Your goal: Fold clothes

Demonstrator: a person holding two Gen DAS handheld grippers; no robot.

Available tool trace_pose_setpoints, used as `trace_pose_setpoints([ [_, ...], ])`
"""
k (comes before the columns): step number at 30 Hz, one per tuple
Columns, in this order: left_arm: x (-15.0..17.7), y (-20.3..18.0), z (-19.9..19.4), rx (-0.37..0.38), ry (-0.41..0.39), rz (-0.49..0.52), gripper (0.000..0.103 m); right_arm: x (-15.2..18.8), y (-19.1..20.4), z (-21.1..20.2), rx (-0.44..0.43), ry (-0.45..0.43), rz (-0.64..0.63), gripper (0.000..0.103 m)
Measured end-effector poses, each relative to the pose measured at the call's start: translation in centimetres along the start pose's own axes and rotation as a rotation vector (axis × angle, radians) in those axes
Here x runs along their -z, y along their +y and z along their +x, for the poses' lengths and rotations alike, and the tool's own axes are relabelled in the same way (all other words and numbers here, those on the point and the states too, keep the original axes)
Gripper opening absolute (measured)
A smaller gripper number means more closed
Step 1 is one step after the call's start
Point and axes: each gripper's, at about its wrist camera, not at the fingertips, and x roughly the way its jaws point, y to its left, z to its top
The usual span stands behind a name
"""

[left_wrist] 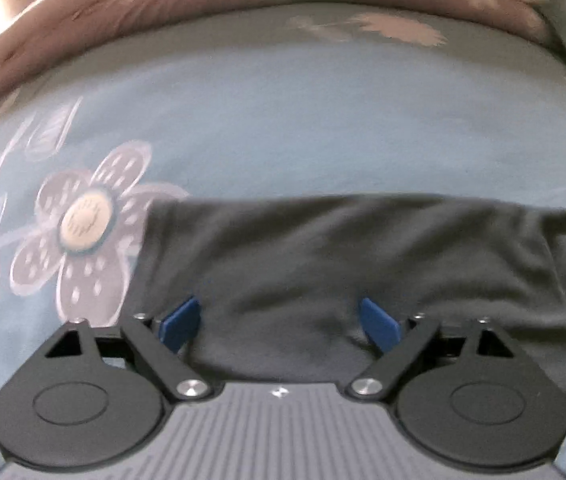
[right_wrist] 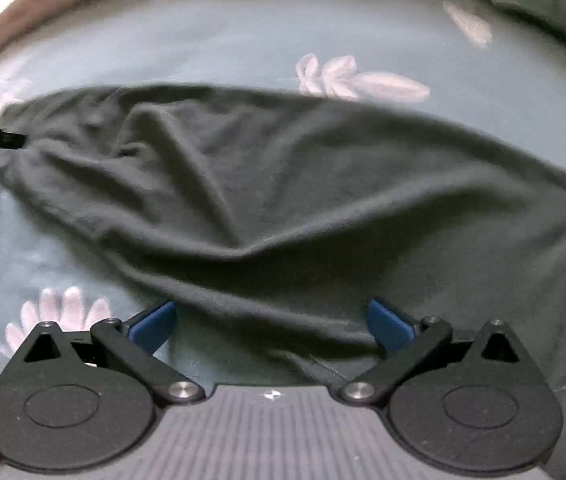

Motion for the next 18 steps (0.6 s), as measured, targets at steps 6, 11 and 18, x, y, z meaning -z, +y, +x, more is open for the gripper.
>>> trace_pose_setpoints([
  [6,-1.2,-0.8,-0.8,0.001,-0.006,-0.052,0.088,0.3,-2.8,-2.4,-0.066,0.042,0.038,0.103],
  [11,-2.3,-5.1,-1.6,0.124,-0.086,0.053,0.088,-2.3,-8.8,-2.3,0.190,-0.092,0.089,0.103],
  [18,-1.8,-6.1,2.0,-0.012,-0.011,0.058,0.097,-0.8,-14.4,-0.8,0.181,-0.026,0.260,0.103],
])
